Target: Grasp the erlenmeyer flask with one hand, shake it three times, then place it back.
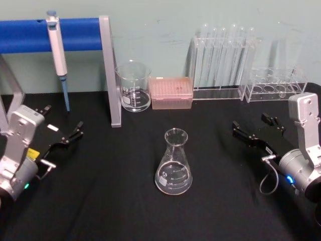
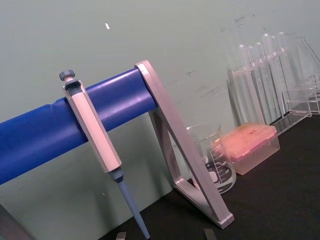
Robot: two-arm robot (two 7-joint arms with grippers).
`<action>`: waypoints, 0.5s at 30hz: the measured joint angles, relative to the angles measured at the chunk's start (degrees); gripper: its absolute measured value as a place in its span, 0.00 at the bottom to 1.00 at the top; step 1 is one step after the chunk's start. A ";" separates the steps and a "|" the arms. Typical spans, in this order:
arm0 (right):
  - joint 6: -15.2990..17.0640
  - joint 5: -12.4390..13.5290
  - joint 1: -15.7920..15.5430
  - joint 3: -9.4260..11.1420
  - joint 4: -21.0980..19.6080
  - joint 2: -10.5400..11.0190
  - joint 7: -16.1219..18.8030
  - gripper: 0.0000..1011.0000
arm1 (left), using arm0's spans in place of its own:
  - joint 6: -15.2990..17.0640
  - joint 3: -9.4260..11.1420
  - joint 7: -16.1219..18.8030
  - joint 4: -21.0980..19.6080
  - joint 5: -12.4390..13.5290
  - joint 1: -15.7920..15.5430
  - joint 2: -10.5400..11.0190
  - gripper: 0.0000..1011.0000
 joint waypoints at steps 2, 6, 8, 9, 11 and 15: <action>0.00 0.00 0.00 0.00 0.00 0.00 0.00 0.99 | 0.00 0.00 0.00 0.00 0.00 0.00 0.00 0.99; 0.00 0.00 0.00 0.00 0.00 0.00 0.00 0.99 | 0.00 0.00 0.00 0.00 0.00 0.00 0.00 0.99; 0.00 0.00 0.00 0.00 0.00 0.00 0.00 0.99 | 0.00 0.00 0.00 0.00 0.00 0.00 0.00 0.99; 0.00 0.00 0.00 0.00 0.00 0.00 0.00 0.99 | 0.00 0.00 0.00 0.00 0.00 0.00 0.00 0.99; 0.01 0.00 0.00 0.00 0.00 0.00 0.00 0.99 | 0.00 0.00 0.00 0.00 0.00 0.00 0.00 0.99; 0.01 0.00 0.00 0.00 0.00 0.00 0.00 0.99 | 0.00 0.00 0.00 0.00 0.00 0.00 0.00 0.99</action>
